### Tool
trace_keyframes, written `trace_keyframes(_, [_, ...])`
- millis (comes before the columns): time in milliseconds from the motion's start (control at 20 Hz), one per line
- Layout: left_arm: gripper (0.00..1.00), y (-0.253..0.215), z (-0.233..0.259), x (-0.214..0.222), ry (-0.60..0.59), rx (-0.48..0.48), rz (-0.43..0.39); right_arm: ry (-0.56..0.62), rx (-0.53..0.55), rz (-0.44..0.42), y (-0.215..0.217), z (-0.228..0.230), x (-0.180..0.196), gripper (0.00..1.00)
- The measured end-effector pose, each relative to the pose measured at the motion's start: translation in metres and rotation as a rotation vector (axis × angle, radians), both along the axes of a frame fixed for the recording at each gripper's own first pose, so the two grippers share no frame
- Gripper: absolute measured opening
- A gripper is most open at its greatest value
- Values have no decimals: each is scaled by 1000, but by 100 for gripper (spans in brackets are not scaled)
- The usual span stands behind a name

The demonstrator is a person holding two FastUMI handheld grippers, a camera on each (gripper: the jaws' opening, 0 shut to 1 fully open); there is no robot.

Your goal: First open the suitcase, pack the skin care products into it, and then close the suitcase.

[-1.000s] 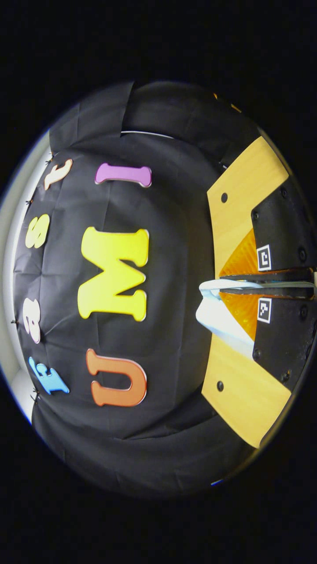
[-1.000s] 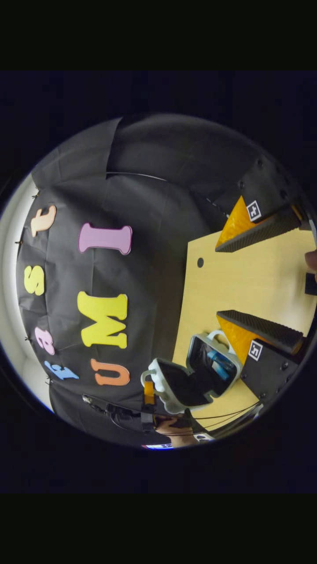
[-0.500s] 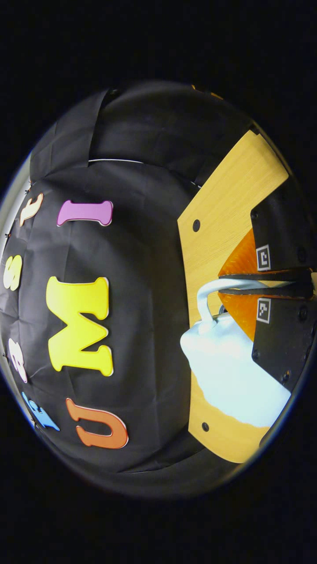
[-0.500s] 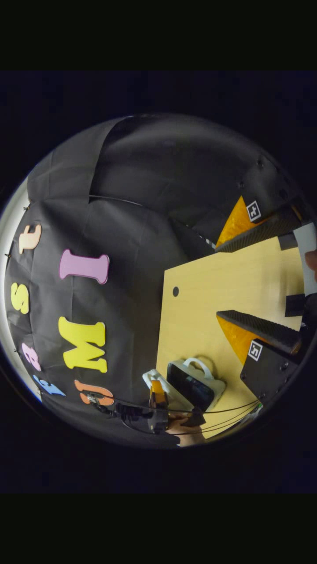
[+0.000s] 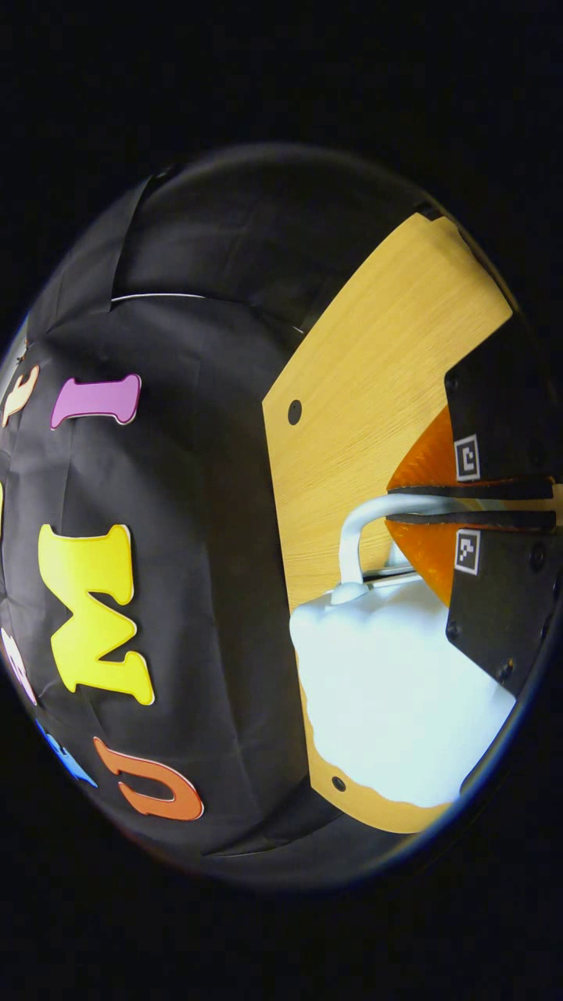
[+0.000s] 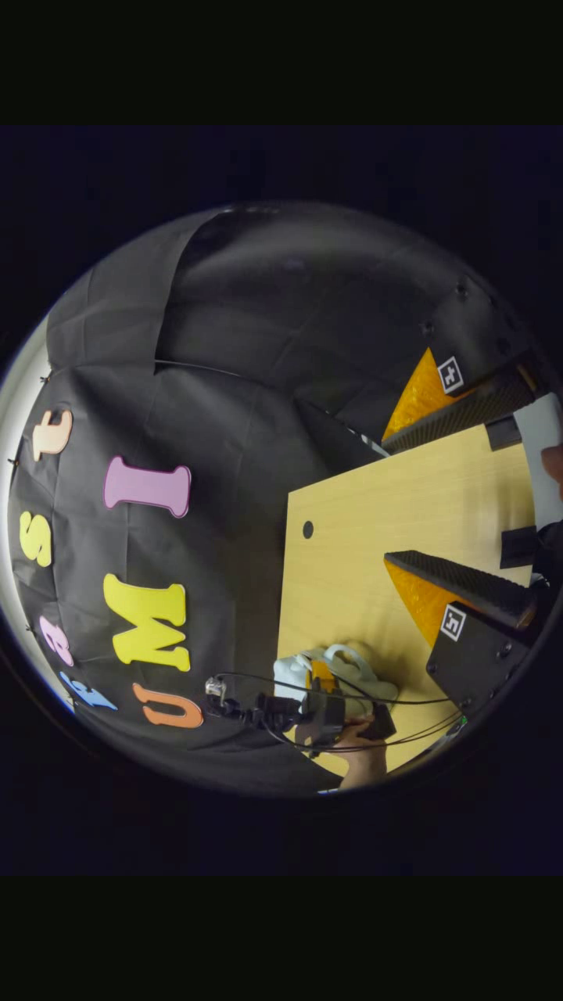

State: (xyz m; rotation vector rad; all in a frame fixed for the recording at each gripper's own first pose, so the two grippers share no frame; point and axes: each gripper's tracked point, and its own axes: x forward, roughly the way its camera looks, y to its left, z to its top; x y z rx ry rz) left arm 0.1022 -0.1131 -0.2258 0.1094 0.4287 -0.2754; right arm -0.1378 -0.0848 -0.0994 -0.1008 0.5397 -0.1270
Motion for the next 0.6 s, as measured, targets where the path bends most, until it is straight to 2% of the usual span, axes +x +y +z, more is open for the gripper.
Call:
trace_keyframes(250, [13,-14,-22,-2,20,98,8,-22,20,-3,-2,6,7,79])
trace_keyframes(350, [24,-22,-24,-2,40,60,10,-36,22,4,-2,10,10,79])
trace_keyframes(400, [24,-23,-21,-6,42,47,20,-46,24,6,-2,13,12,79])
trace_keyframes(500, [35,-24,-15,-13,47,26,37,-68,21,10,-5,19,16,78])
trace_keyframes(550, [59,-22,-6,-18,31,12,48,-85,20,14,-6,22,19,79])
trace_keyframes(600, [71,-22,10,-22,-5,-4,56,-105,17,21,-6,28,25,78])
